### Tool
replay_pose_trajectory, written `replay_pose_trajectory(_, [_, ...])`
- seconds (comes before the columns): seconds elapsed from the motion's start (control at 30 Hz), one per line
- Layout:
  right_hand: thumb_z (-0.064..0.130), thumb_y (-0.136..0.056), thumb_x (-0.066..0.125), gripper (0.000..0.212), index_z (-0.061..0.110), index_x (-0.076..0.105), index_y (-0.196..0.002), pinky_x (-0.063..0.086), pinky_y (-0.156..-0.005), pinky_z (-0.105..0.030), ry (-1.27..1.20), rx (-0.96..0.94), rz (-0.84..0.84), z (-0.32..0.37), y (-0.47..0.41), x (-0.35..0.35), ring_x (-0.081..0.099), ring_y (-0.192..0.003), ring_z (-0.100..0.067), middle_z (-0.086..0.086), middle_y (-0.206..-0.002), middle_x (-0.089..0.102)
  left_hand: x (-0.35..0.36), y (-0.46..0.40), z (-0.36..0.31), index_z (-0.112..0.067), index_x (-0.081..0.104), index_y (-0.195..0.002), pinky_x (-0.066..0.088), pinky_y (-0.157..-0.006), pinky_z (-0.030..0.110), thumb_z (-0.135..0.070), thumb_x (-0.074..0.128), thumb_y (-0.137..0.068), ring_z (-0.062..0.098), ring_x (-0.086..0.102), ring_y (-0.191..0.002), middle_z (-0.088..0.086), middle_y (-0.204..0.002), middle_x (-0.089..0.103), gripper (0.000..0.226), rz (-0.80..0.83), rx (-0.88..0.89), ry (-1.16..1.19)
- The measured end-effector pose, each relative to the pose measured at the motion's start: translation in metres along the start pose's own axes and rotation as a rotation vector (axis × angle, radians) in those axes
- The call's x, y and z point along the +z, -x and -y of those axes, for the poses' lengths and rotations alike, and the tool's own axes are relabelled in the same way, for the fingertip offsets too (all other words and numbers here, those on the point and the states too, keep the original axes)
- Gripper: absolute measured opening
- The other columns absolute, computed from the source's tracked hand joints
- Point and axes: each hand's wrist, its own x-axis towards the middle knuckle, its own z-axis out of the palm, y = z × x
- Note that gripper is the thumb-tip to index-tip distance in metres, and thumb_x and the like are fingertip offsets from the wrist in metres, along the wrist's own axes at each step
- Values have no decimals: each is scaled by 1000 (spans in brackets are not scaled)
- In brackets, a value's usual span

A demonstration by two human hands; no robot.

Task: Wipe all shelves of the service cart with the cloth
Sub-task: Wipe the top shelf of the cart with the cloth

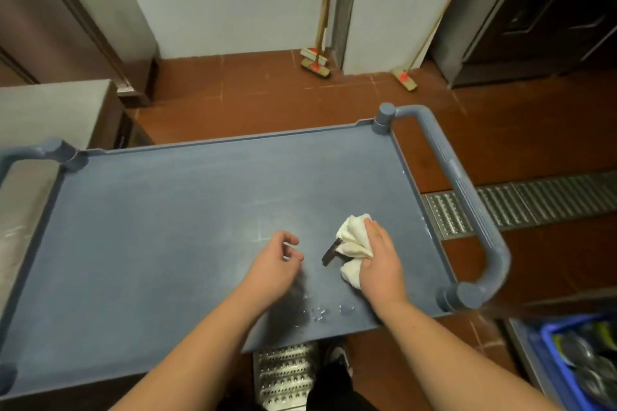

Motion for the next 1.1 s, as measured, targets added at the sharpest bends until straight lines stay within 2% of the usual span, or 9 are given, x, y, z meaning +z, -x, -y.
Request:
replay_pose_trajectory(0.1, [-21,-76,38,86,22,43,-151,17,-115,-12,-14,-15,-15,-6,-2,-12,32,-145,-12,4,-158,36,8,-1,-9,-24,50,-102,43,-60,30,-6,46,-86,24,65,-81,2,-94,66,24,-5,-4,-17])
replay_pose_trajectory(0.2, [-18,-81,39,82,26,45,-150,20,-107,-5,-53,12,-25,-3,-1,-25,36,-137,-5,7,-155,41,1,4,-4,-23,50,-101,43,-57,28,-8,48,-88,18,59,-71,2,-93,65,20,-33,-22,-38])
replay_pose_trajectory(0.33, [-16,-82,42,81,27,45,-150,28,-117,-26,77,-12,-22,-14,10,-50,37,-142,-15,6,-155,43,-22,15,18,-21,50,-102,42,-54,24,-5,47,-90,25,62,-80,4,-93,65,20,-84,-34,-15])
replay_pose_trajectory(0.43, [-17,-84,44,80,25,41,-152,23,-114,-21,70,34,-17,-18,28,-44,34,-145,-17,2,-157,40,-38,22,39,-25,48,-96,46,-52,24,-2,46,-91,31,63,-82,4,-90,63,24,-97,-43,51])
replay_pose_trajectory(0.53, [-17,-83,45,79,23,41,-152,21,-118,-24,35,31,-1,1,48,-7,31,-147,-17,2,-158,38,-56,29,63,-28,49,-93,49,-61,34,-2,49,-91,37,65,-86,2,-86,64,25,-78,-41,74])
replay_pose_trajectory(0.67, [-10,-80,44,75,18,44,-150,19,-117,-20,31,-50,30,41,73,59,31,-147,-18,0,-157,40,-101,47,94,-29,48,-93,48,-62,31,-4,49,-92,34,66,-86,0,-87,64,24,-48,-2,61])
replay_pose_trajectory(0.8, [-9,-79,43,76,19,45,-150,23,-119,-27,7,-64,49,83,105,127,32,-146,-18,0,-157,40,-168,70,137,-30,48,-92,47,-65,33,-3,48,-89,32,65,-85,0,-89,64,27,-70,14,53])
replay_pose_trajectory(0.97, [-15,-82,45,78,22,42,-151,17,-117,-18,-27,-88,152,152,144,219,31,-145,-15,-1,-157,38,-249,104,197,-31,49,-92,41,-59,31,-5,50,-89,29,66,-82,-1,-85,64,26,-166,-66,143])
replay_pose_trajectory(1.1, [-14,-80,46,79,20,41,-151,11,-113,-7,-35,-141,261,201,173,292,30,-145,-14,-3,-157,37,-299,133,232,-29,49,-93,44,-61,30,-1,48,-89,17,65,-74,2,-87,64,29,-270,-107,235])
